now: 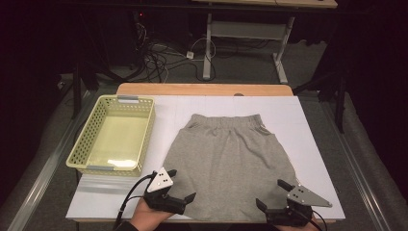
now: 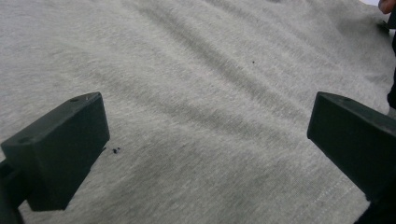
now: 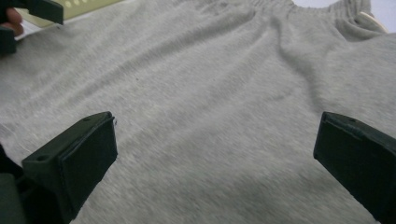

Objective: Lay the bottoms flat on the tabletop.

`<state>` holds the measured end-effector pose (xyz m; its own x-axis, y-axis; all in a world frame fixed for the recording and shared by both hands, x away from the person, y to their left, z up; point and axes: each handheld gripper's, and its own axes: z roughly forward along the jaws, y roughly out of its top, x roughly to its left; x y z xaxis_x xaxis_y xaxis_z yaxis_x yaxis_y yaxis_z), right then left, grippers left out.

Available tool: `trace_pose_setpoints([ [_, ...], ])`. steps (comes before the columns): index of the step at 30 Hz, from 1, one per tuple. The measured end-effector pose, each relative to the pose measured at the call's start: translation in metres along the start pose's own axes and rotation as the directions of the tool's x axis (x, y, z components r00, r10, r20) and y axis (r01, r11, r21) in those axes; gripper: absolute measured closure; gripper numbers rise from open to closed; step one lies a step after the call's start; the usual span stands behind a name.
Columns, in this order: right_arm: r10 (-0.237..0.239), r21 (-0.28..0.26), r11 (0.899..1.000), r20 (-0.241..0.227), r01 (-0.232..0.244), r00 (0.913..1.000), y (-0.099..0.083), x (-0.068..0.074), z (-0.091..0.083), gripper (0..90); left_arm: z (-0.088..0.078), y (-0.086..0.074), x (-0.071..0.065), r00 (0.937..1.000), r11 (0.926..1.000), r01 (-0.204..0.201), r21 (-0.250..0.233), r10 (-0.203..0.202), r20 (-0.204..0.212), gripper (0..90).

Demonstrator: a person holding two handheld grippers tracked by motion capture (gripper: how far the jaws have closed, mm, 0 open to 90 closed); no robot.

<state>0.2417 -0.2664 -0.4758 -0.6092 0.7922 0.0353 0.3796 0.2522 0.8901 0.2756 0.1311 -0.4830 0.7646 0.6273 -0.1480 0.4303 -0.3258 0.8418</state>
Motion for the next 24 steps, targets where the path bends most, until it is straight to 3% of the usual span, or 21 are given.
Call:
trace_pose_setpoints([
  [12, -0.081, -0.013, 0.997, -0.03, 0.081, 0.9962, 0.021, 0.018, 0.018, 0.0, -0.001, -0.001, 0.0, 1.0, 1.0, 0.001, -0.008, -0.001, 0.004, 0.0],
  [24, -0.089, 0.001, 0.996, -0.072, 0.089, 0.9934, 0.043, 0.03, 0.054, 0.0, -0.001, -0.001, 0.0, 1.0, 1.0, 0.0, -0.009, 0.0, 0.004, 0.0],
])
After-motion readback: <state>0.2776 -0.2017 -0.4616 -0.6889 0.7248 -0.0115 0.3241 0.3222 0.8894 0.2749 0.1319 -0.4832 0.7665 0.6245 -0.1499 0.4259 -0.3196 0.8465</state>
